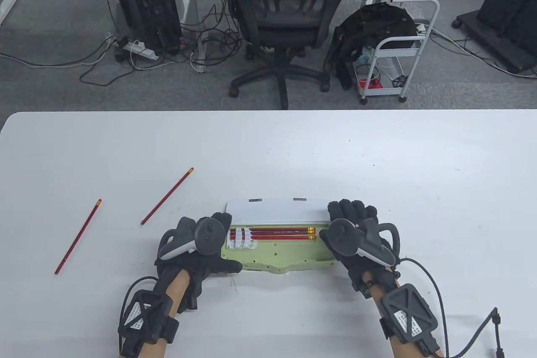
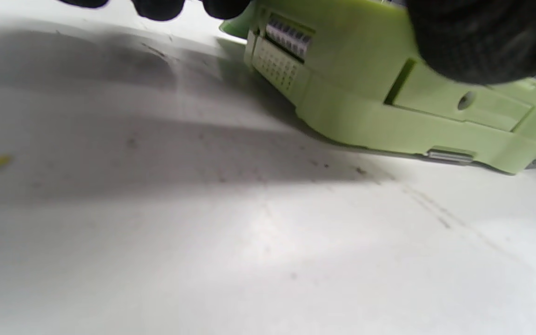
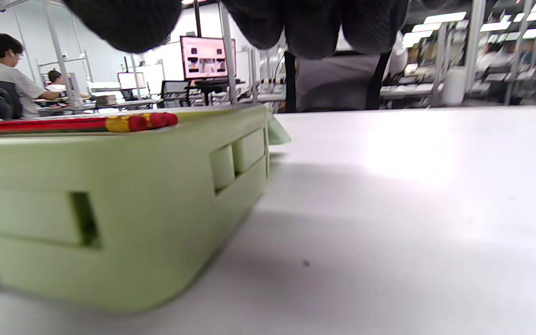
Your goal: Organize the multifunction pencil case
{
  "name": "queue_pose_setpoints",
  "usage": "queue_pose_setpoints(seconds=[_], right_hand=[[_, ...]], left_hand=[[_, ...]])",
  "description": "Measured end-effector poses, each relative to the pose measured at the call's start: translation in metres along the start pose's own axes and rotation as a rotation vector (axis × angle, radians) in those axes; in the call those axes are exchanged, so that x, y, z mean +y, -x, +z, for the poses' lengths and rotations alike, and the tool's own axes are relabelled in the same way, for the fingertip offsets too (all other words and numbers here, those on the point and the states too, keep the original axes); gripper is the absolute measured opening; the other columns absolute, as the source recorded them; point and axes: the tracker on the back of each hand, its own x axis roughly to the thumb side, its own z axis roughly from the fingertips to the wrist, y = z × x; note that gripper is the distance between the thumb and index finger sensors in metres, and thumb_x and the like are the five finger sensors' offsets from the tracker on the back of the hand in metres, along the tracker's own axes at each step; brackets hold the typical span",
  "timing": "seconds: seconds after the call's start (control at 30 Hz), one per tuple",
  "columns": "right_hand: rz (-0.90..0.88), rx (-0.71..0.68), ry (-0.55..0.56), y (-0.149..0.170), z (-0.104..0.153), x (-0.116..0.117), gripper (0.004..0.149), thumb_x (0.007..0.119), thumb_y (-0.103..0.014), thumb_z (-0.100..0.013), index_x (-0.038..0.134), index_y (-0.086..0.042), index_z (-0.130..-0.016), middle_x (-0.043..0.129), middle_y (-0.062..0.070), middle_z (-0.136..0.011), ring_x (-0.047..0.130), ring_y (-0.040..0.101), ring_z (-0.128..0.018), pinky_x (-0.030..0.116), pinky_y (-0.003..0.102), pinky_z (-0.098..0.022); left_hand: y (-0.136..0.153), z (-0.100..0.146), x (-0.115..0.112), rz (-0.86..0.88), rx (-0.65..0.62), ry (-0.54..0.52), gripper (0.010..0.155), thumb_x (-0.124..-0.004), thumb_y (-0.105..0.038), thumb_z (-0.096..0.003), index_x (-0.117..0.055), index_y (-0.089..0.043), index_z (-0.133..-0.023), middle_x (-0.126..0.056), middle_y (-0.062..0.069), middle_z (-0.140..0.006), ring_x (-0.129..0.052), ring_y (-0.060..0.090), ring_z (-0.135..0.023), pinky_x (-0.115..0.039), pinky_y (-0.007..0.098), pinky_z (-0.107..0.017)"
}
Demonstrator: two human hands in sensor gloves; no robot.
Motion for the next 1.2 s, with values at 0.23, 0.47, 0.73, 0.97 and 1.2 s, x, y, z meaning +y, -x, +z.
queue_pose_setpoints(seconds=[0.23, 0.47, 0.73, 0.97, 1.2], right_hand=[[-0.118, -0.089, -0.207, 0.009, 0.0, 0.015, 0.096, 0.059, -0.057, -0.047, 0.022, 0.003, -0.113, 0.023, 0.036, -0.112, 0.031, 0.065, -0.101, 0.035, 0.076, -0.069], [-0.121, -0.096, -0.284, 0.008, -0.005, 0.026, 0.1, 0.059, -0.059, -0.045, 0.018, 0.003, -0.111, 0.018, 0.035, -0.112, 0.029, 0.065, -0.101, 0.035, 0.075, -0.069], [-0.111, -0.089, -0.304, 0.008, -0.005, 0.026, 0.099, 0.059, -0.059, -0.045, 0.019, 0.003, -0.112, 0.02, 0.036, -0.112, 0.03, 0.065, -0.101, 0.036, 0.075, -0.069], [-0.114, -0.086, -0.304, 0.008, -0.005, 0.026, 0.099, 0.059, -0.059, -0.046, 0.019, 0.003, -0.111, 0.02, 0.036, -0.111, 0.03, 0.065, -0.101, 0.036, 0.075, -0.069], [-0.125, -0.087, -0.307, 0.008, -0.006, 0.026, 0.099, 0.06, -0.059, -0.046, 0.02, 0.003, -0.111, 0.021, 0.037, -0.111, 0.031, 0.065, -0.101, 0.037, 0.075, -0.069]], left_hand=[[0.0, 0.0, 0.0, 0.0, 0.001, 0.0, 0.116, -0.075, -0.069, -0.0352, -0.018, -0.009, -0.117, -0.031, 0.024, -0.126, -0.042, 0.059, -0.111, -0.046, 0.08, -0.068], [0.001, 0.001, 0.0, -0.003, 0.0, 0.003, 0.116, -0.075, -0.068, -0.0354, -0.017, -0.009, -0.117, -0.03, 0.024, -0.126, -0.041, 0.059, -0.111, -0.046, 0.08, -0.068], [0.002, 0.011, 0.016, 0.042, -0.015, -0.037, 0.114, -0.074, -0.066, -0.038, -0.017, -0.007, -0.116, -0.026, 0.028, -0.125, -0.037, 0.061, -0.111, -0.044, 0.079, -0.069], [0.056, 0.04, 0.073, 0.033, 0.333, -0.324, 0.09, -0.079, -0.053, -0.0472, -0.042, -0.007, -0.116, -0.054, 0.026, -0.121, -0.058, 0.057, -0.106, -0.056, 0.071, -0.07], [0.122, 0.037, 0.082, 0.054, 0.689, -0.307, 0.065, -0.083, -0.04, -0.0514, -0.064, -0.013, -0.108, -0.079, 0.019, -0.108, -0.08, 0.048, -0.094, -0.07, 0.066, -0.064]])
